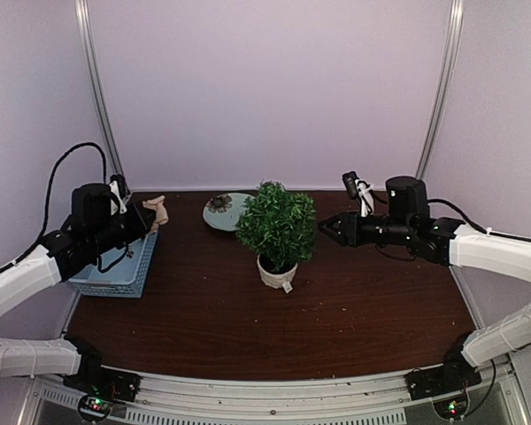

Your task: Decorate the small christmas tree

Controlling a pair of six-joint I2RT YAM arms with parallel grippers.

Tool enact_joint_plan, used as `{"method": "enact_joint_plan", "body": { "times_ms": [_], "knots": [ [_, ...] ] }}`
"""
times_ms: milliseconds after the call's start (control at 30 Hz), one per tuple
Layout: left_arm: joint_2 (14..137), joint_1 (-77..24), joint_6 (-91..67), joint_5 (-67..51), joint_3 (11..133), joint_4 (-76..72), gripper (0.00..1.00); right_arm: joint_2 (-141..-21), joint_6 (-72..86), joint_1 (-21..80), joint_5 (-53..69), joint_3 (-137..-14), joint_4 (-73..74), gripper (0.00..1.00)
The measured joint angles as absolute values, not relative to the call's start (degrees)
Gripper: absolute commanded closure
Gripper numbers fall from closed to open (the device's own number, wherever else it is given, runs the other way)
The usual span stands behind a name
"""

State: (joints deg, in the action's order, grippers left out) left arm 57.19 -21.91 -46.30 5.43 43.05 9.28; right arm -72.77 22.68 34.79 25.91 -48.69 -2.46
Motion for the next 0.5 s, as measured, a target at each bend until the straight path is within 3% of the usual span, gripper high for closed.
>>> {"method": "enact_joint_plan", "body": {
  "times_ms": [267, 500],
  "knots": [
    [56.3, -45.2, -52.1, 15.2, 41.2, -7.6, 1.00, -72.3, 18.3, 46.3, 22.0, -58.0, 0.0, 0.58],
    [66.5, -56.0, -51.9, 17.9, 41.6, -22.2, 1.00, -72.5, 15.3, 53.2, 19.0, -62.5, 1.3, 0.54]
  ]
}}
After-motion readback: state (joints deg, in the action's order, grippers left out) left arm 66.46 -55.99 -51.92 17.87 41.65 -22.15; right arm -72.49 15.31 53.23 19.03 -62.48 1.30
